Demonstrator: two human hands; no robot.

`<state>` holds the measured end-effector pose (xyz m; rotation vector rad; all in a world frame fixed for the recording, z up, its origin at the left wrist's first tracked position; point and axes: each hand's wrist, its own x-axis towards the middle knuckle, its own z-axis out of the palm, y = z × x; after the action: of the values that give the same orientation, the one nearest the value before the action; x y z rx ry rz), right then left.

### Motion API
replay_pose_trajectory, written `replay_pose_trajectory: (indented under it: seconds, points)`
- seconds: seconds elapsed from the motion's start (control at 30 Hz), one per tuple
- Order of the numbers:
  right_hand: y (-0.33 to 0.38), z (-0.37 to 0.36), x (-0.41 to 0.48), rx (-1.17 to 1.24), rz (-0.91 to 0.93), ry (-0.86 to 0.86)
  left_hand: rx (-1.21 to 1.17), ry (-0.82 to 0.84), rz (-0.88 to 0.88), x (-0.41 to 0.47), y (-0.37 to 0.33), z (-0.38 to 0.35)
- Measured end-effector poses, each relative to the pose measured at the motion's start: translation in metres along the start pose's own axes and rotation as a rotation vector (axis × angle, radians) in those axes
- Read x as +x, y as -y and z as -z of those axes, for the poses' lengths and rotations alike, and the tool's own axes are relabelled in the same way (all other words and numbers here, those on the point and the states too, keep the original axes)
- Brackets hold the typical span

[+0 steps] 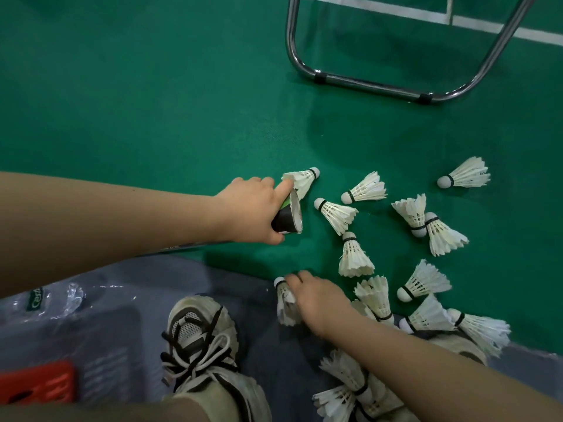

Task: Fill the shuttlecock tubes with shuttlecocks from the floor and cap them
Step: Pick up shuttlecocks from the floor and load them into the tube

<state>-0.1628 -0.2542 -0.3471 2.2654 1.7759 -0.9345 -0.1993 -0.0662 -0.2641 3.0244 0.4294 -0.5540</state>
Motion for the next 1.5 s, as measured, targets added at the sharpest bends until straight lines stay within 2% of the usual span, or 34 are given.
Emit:
replay_pose_trajectory:
  seconds: [0.13,0.27,0.37,0.43,0.5,0.53,0.57,0.6,0.7,0.77,0.83,0.93,1.03,1.13,1.2,1.27,1.5]
  points:
    - [-0.017,0.009,0.010,0.123,-0.177,-0.083,-0.021,-0.005,0.007,0.001,0.003,0.000]
    - [-0.035,0.022,0.016,0.412,-0.427,-0.257,-0.027,-0.004,0.005,0.000,0.002,0.001]
    - [-0.046,0.038,0.019,0.635,-0.523,-0.359,-0.034,-0.005,0.009,0.000,0.003,0.003]
    - [-0.050,0.046,0.024,0.945,-0.569,-0.361,-0.034,-0.006,0.010,-0.001,0.003,0.002]
    - [-0.050,0.055,0.029,1.387,-0.551,-0.285,-0.036,-0.004,0.010,-0.001,0.002,0.002]
    - [-0.050,0.058,0.030,1.513,-0.526,-0.244,-0.033,-0.003,0.010,-0.001,0.001,0.002]
    - [-0.051,0.059,0.032,1.514,-0.504,-0.212,-0.030,-0.002,0.009,0.000,0.001,0.002]
    - [-0.052,0.059,0.032,1.416,-0.490,-0.193,-0.029,0.000,0.008,0.000,0.000,0.002]
    - [-0.055,0.054,0.025,0.947,-0.406,-0.191,-0.024,0.000,0.001,0.001,-0.002,0.003]
    - [-0.057,0.049,0.016,0.721,-0.248,-0.082,-0.023,0.002,-0.003,0.001,-0.002,0.004]
    - [-0.057,0.043,0.008,0.441,-0.090,0.099,-0.022,0.001,-0.003,0.001,-0.003,0.004]
    - [-0.055,0.034,0.004,0.075,-0.002,0.193,-0.011,-0.005,-0.005,0.001,-0.005,0.005]
    - [-0.055,0.030,0.005,0.142,-0.112,0.069,-0.011,0.000,-0.011,0.001,-0.006,0.005]
    - [-0.057,0.039,0.005,0.482,-0.265,-0.193,-0.011,-0.005,-0.016,0.001,-0.007,0.005]
    - [-0.062,0.048,0.004,0.618,-0.322,-0.280,-0.007,-0.010,-0.017,0.001,-0.008,0.005]
    - [-0.069,0.053,0.000,0.589,-0.325,-0.267,0.001,-0.011,-0.018,0.002,-0.009,0.005]
    - [-0.085,0.056,-0.022,0.384,-0.250,-0.013,0.018,-0.018,-0.076,0.003,-0.026,0.004]
